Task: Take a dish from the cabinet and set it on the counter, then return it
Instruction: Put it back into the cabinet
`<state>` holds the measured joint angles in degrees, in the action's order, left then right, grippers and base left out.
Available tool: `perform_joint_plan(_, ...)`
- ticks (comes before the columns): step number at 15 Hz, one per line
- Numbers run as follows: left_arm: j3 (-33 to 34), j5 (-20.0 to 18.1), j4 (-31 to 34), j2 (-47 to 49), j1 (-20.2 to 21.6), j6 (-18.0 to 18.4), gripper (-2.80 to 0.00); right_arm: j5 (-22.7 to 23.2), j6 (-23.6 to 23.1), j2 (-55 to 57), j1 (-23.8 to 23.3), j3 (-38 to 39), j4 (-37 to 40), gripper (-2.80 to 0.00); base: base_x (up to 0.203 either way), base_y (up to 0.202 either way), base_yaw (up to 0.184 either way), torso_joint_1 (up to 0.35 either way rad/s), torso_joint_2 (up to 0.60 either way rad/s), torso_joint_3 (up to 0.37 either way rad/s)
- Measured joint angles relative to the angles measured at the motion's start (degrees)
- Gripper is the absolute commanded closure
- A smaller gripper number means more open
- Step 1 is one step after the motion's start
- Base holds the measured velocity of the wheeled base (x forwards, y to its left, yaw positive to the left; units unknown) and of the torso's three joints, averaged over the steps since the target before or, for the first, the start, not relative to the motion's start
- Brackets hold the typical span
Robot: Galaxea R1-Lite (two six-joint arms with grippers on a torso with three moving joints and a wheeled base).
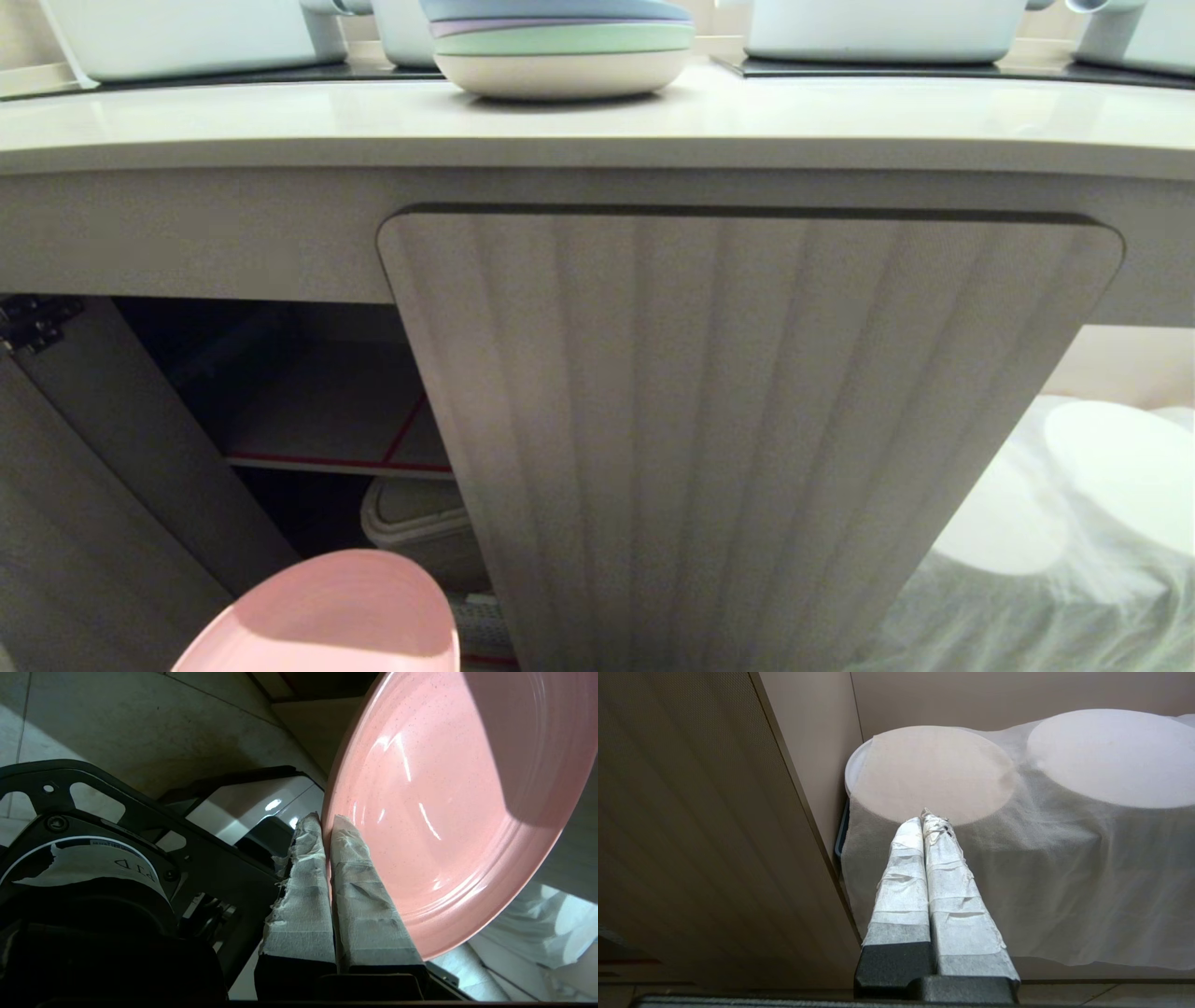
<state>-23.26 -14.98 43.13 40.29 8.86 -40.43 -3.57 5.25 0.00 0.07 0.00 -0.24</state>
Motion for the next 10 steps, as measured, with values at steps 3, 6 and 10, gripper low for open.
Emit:
perform_joint_plan(3,-0.07,0.29,-0.15,0.0,0.0,-2.79,0.0,-0.01,0.0,0.0,0.0,0.0,0.02,0.0,0.0,0.0,0.0,0.0,0.0,0.0)
perform_joint_plan(6,-0.5,0.87,0.34,0.0,0.06,-4.98,0.0,-0.01,-0.01,0.0,0.0,0.0,0.0,0.0,0.0,0.0,0.0,0.0,0.0,0.0)
perform_joint_plan(10,-0.69,3.11,-0.42,0.02,0.06,-8.05,0.0,-0.01,-0.02,0.0,0.0,0.0,0.0,0.0,0.0,0.0,0.0,0.0,0.0,0.0)
